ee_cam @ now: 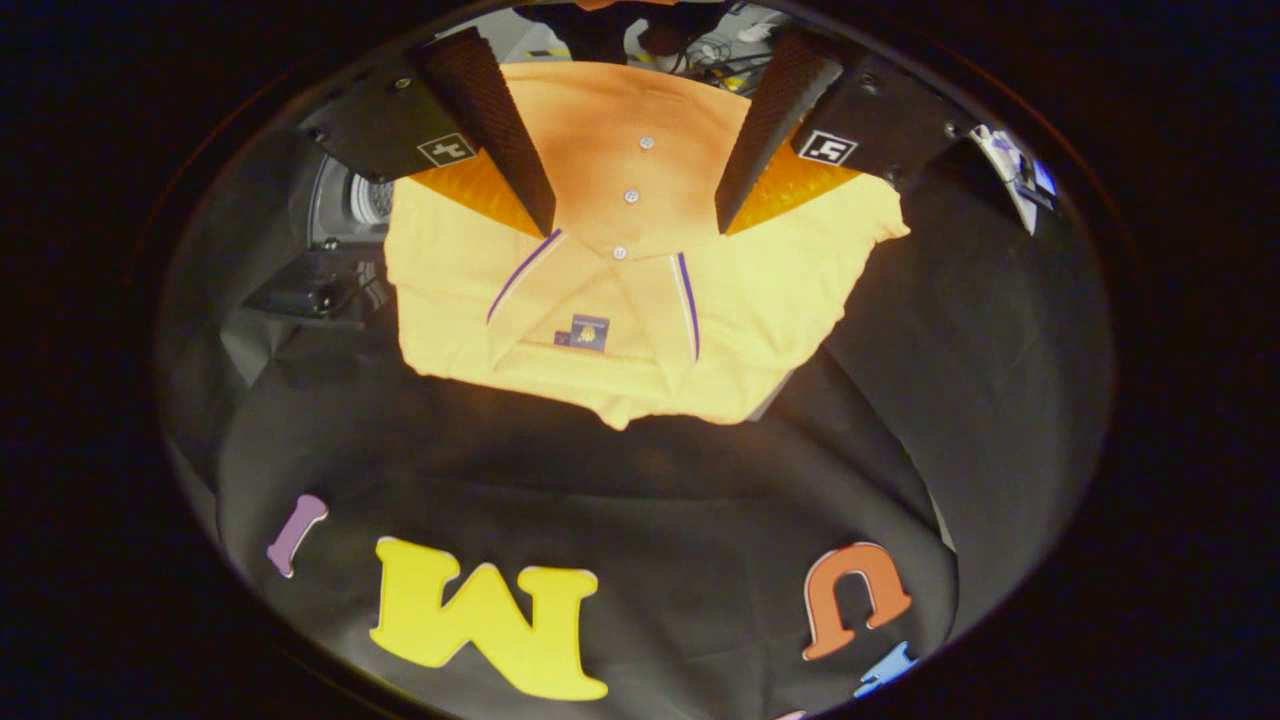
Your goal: Put the clothes into the washing machine and then close the washing machine lid.
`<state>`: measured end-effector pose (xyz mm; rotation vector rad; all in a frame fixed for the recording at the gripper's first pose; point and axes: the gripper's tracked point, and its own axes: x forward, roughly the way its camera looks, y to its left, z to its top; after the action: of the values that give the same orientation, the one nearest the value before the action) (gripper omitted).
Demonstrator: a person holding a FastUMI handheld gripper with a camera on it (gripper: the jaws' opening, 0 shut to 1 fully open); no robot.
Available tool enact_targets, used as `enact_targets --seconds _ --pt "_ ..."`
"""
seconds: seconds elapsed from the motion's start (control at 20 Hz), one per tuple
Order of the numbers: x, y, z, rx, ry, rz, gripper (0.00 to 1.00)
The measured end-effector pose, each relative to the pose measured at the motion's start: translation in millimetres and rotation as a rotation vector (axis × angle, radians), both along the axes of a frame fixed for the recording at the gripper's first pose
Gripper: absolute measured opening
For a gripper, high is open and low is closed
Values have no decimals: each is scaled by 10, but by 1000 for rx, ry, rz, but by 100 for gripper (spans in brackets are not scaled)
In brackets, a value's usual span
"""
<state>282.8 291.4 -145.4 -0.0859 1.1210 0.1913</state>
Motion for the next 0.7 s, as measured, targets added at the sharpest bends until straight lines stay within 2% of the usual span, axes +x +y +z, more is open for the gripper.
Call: enact_targets --seconds 0.2,0.35,0.45,0.6,0.7 --pt "147 -29 -266 -46 71 -72 100" --pt "121 -11 -423 -94 119 -70 100" --pt "202 52 -477 -102 100 -53 100" --pt "153 87 -422 -97 67 -85 93" --pt "138 90 -450 -85 73 -107 93"
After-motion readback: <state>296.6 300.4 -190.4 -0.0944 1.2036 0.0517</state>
